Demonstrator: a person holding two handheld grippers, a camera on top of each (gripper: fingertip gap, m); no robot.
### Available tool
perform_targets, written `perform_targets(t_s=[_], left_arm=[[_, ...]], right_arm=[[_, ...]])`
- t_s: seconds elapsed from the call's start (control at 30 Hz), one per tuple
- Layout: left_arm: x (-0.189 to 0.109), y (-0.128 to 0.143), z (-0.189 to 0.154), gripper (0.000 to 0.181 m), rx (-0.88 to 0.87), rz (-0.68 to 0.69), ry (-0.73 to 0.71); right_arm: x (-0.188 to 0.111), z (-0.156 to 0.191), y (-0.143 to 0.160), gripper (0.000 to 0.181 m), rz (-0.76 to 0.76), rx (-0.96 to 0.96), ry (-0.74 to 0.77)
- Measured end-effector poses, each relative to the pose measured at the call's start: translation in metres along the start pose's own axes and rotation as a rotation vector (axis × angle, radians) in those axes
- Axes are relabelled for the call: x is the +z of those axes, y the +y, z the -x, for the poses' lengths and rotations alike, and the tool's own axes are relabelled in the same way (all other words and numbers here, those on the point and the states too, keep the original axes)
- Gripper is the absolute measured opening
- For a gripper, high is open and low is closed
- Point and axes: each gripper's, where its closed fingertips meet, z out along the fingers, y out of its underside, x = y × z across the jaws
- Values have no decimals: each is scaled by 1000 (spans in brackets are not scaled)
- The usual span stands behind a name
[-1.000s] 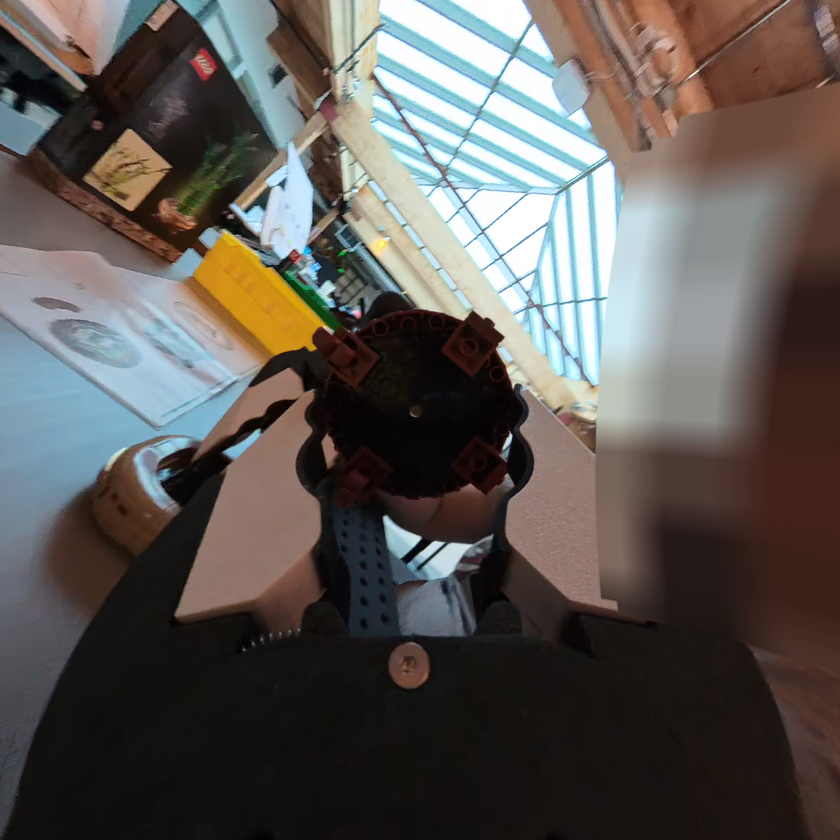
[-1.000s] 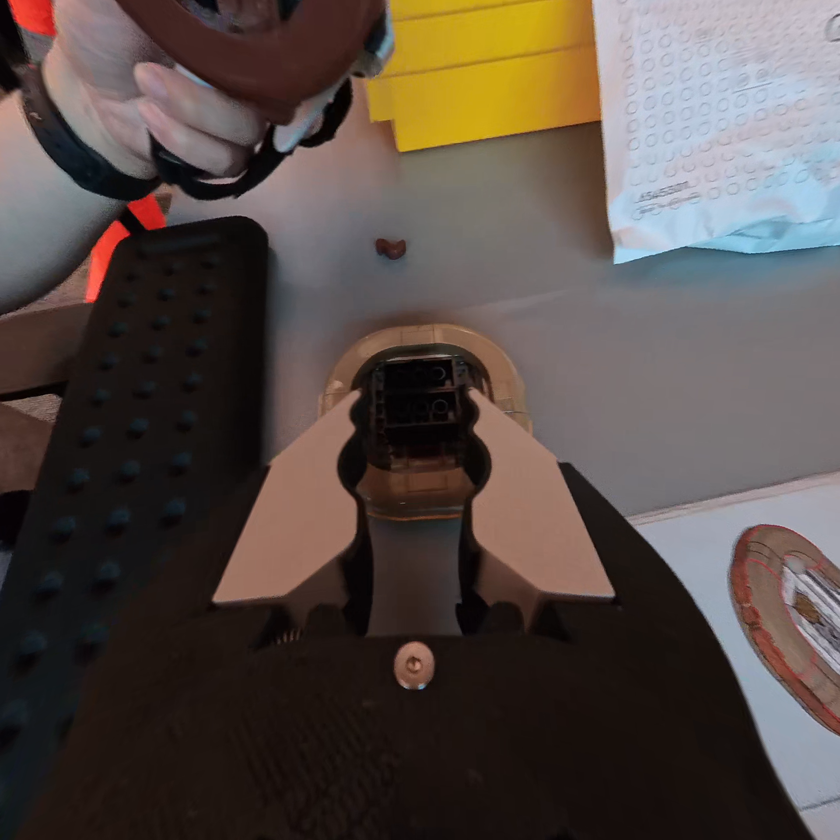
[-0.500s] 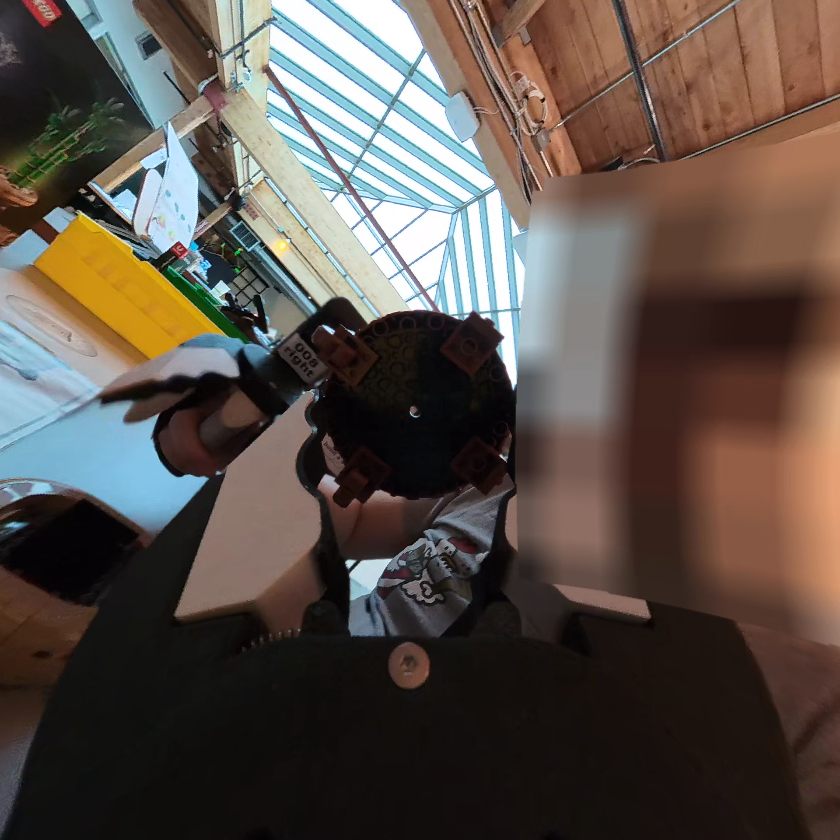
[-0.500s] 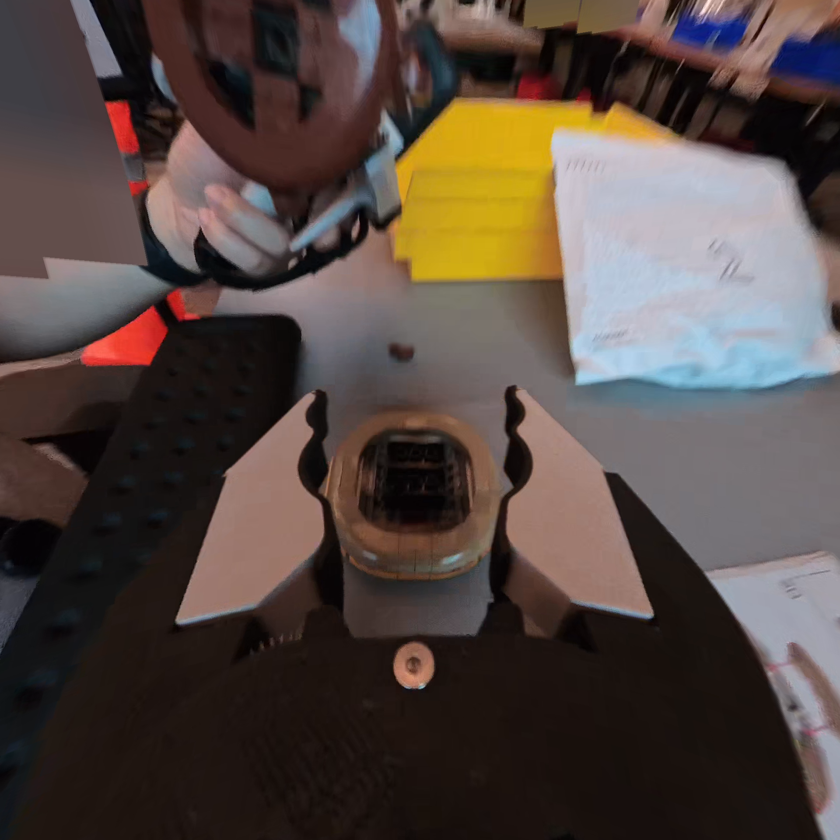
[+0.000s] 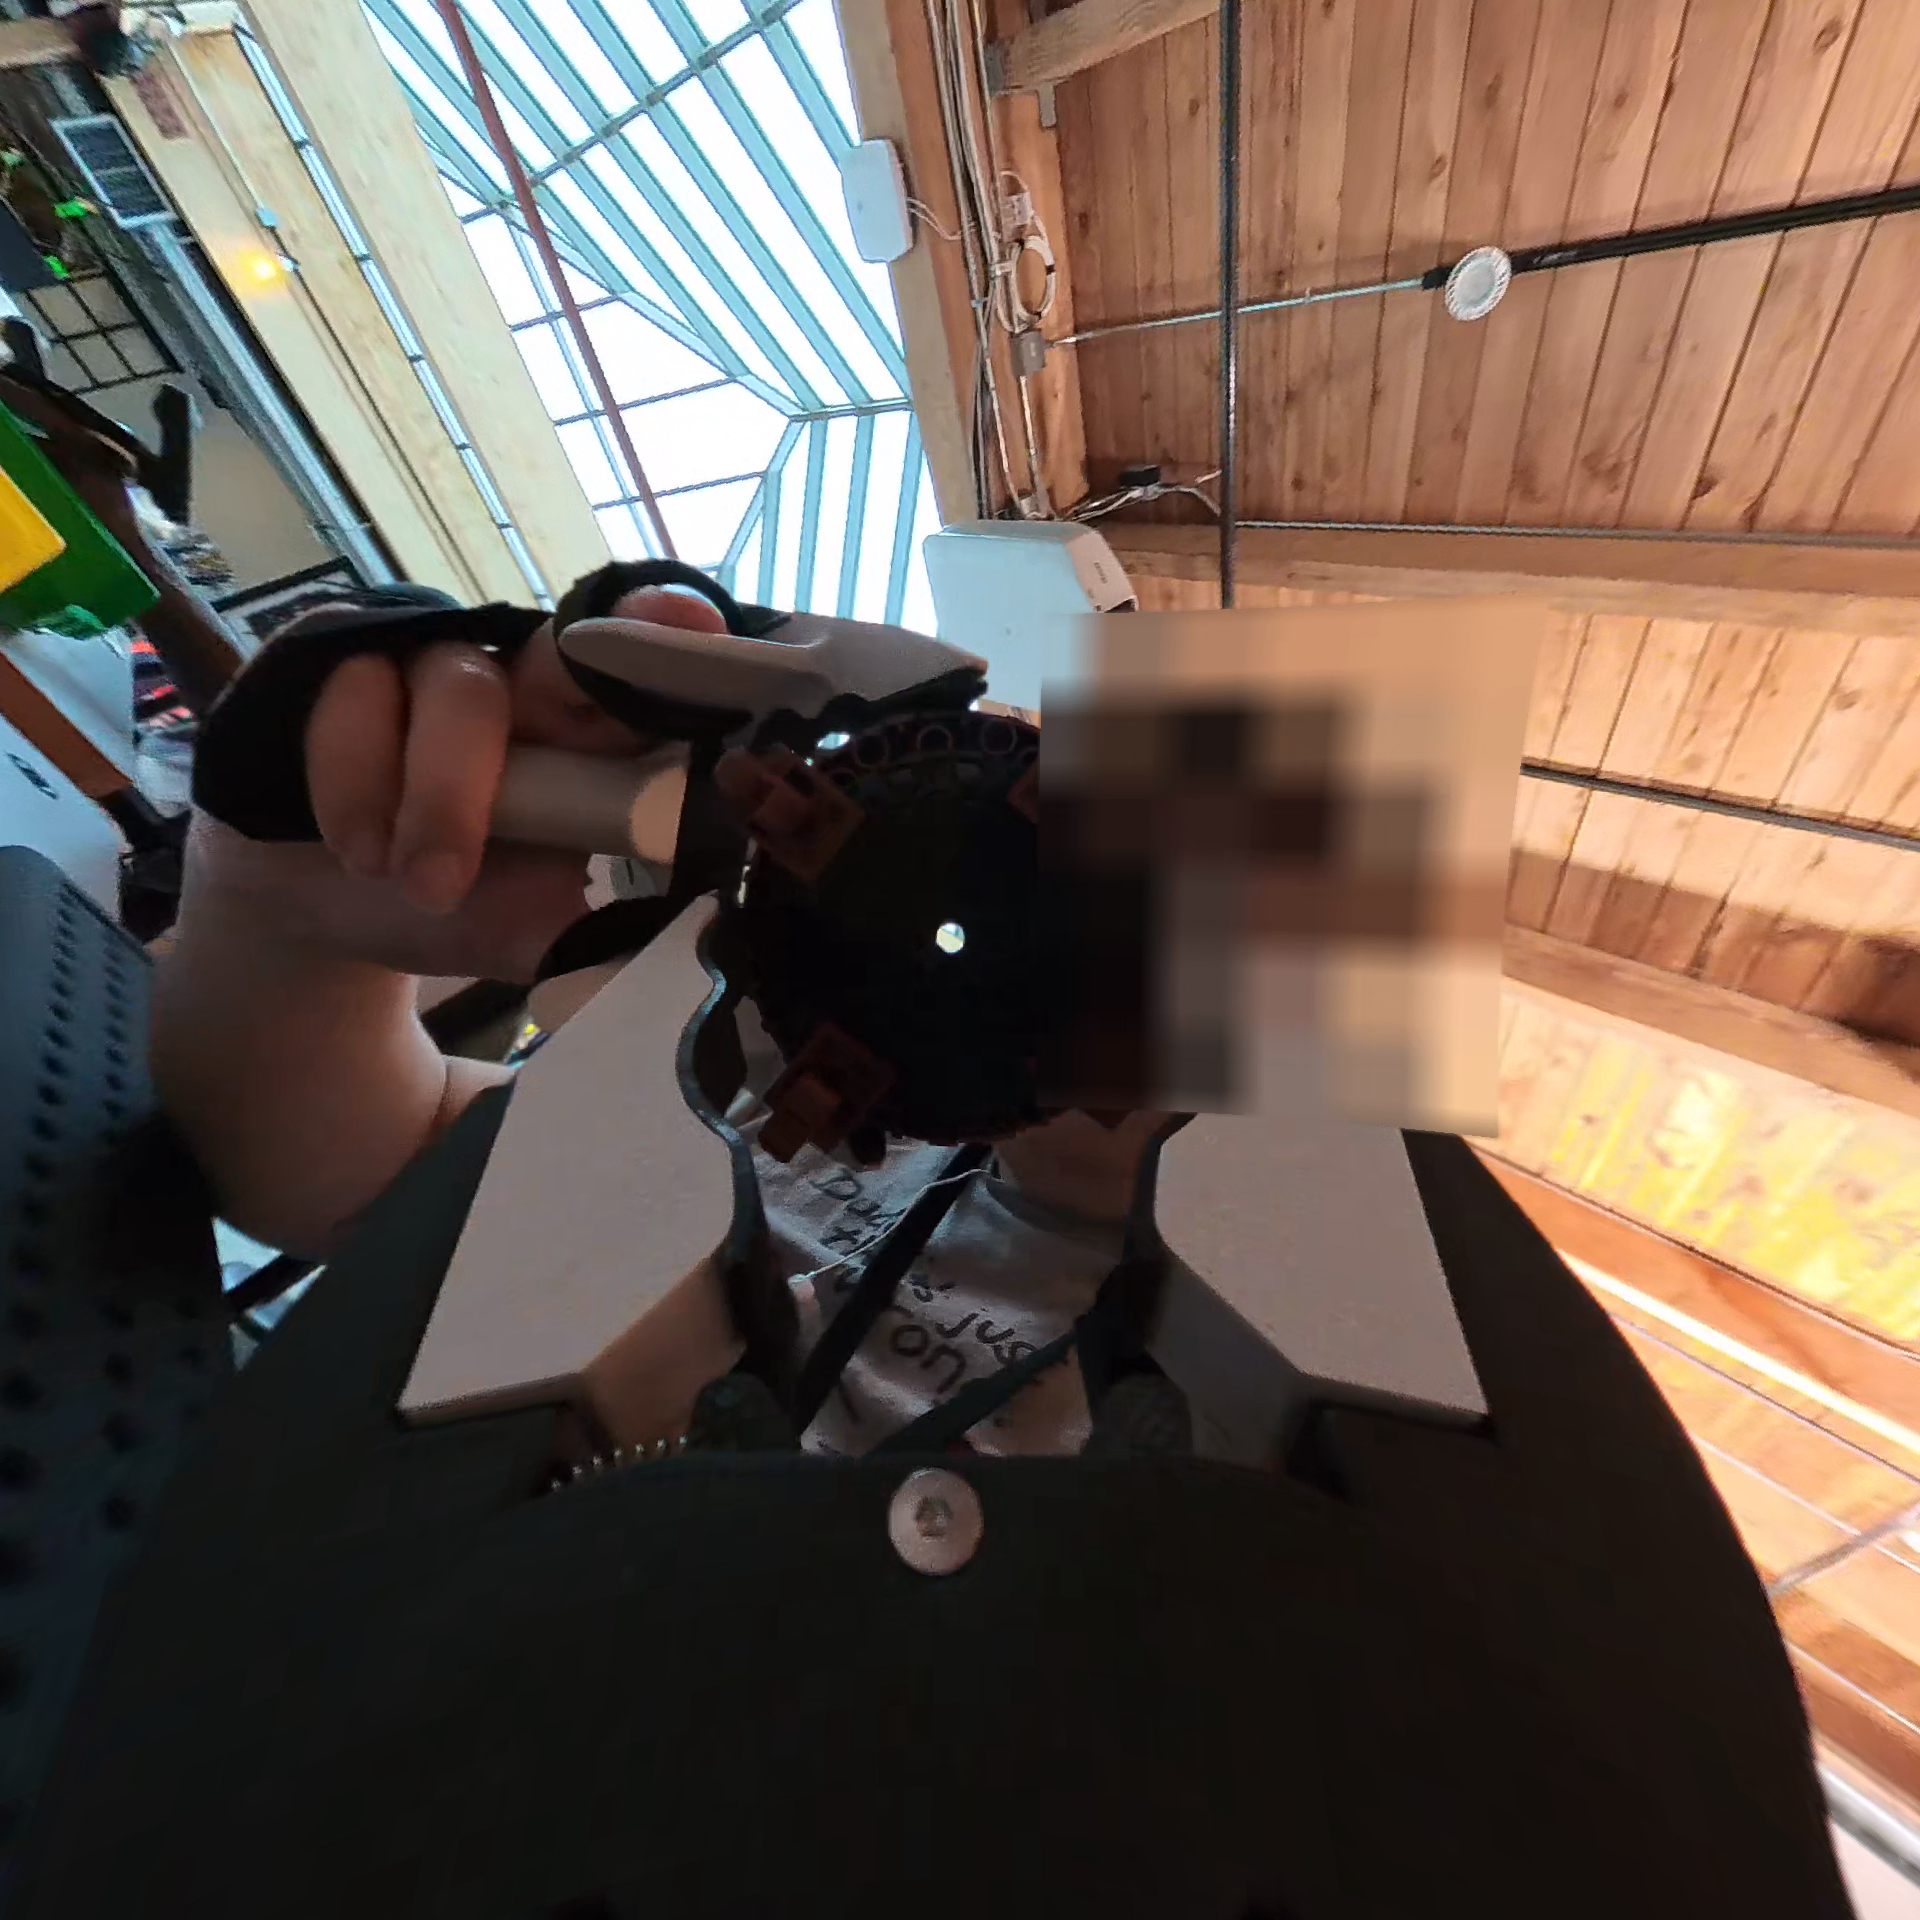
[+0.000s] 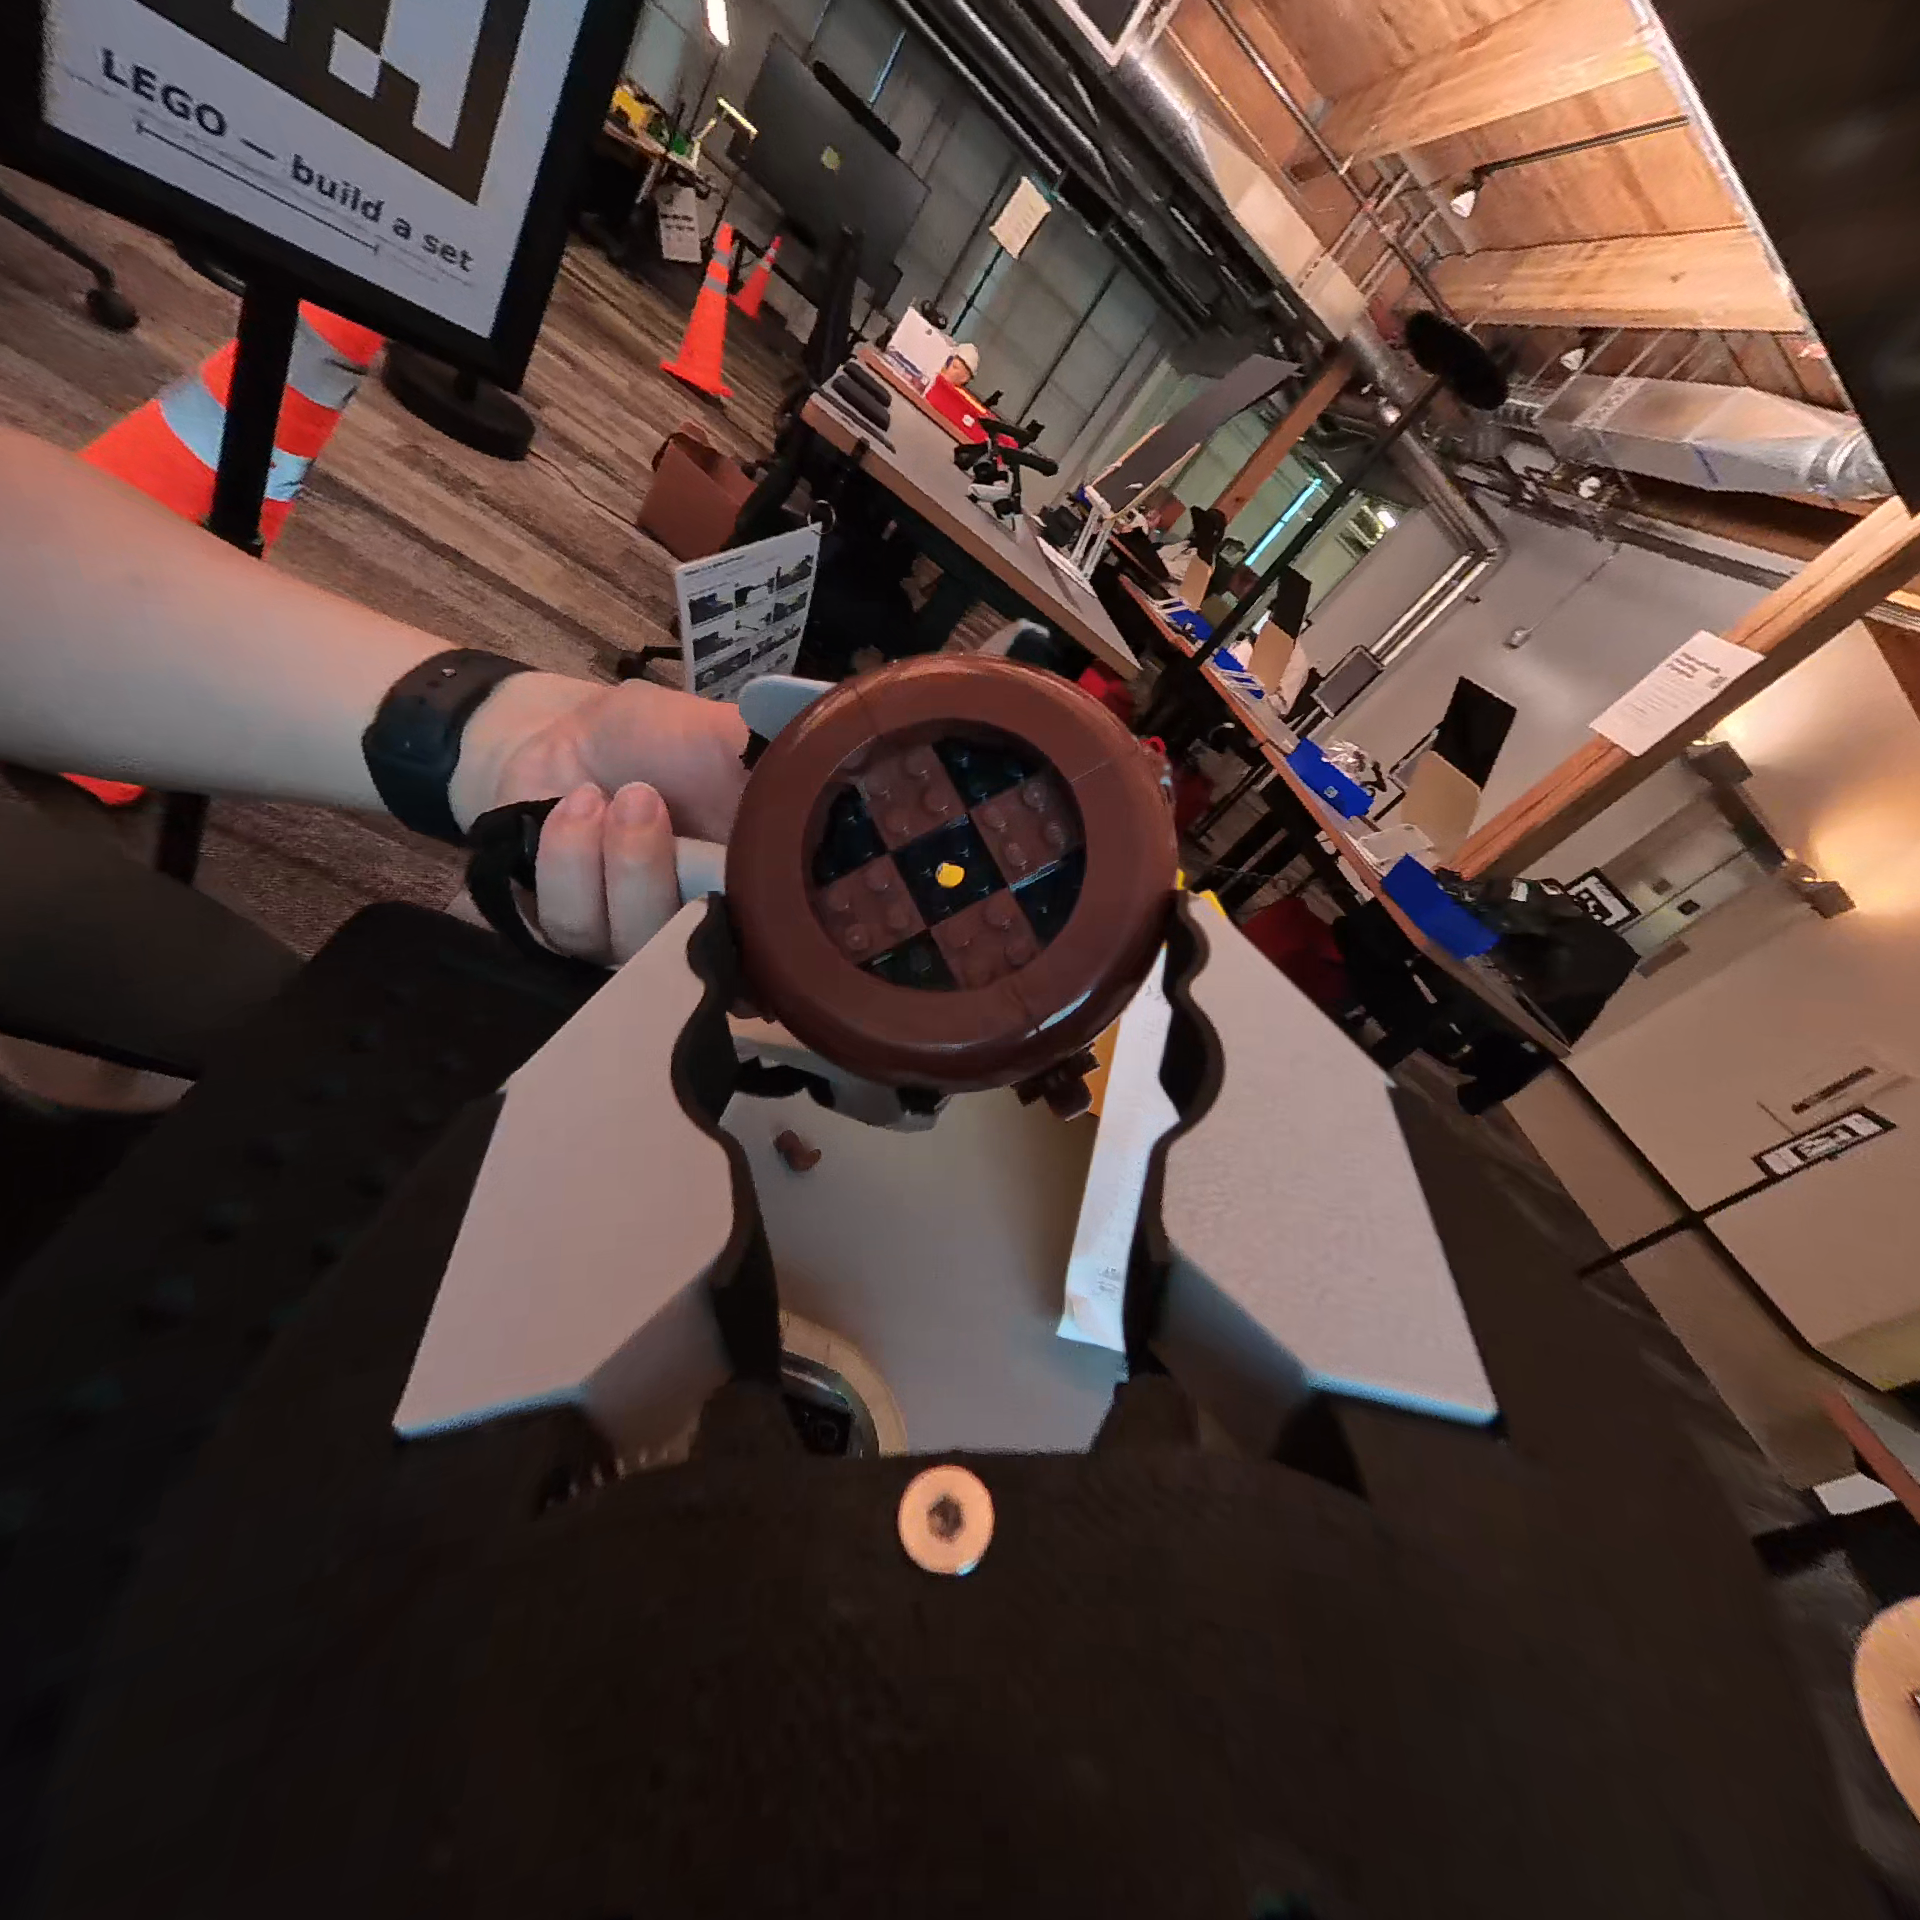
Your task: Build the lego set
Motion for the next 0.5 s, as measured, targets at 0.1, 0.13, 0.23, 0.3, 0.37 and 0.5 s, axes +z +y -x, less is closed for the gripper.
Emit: perform_targets(t_s=[0.1, 0.13, 0.23, 0.3, 0.37, 0.5], left_arm=[[2, -1, 5, 79, -29, -1, 17], [3, -2, 6, 79, -39, -2, 24], [6, -4, 11, 79, -63, -12, 27], [6, -6, 14, 79, -63, -21, 20], [5, -8, 16, 79, -38, -27, 4], [-3, -16, 15, 75, 37, -68, -35]], right_arm=[[-3, -1, 3, 83, 21, 7, 27], [-5, -1, 4, 83, 18, 19, 32], [-9, -3, 7, 83, 29, 65, 39], [-11, -4, 10, 83, 38, 77, 46], [-12, -3, 12, 83, 43, 91, 48], [-13, -4, 13, 83, 51, 99, 63]])
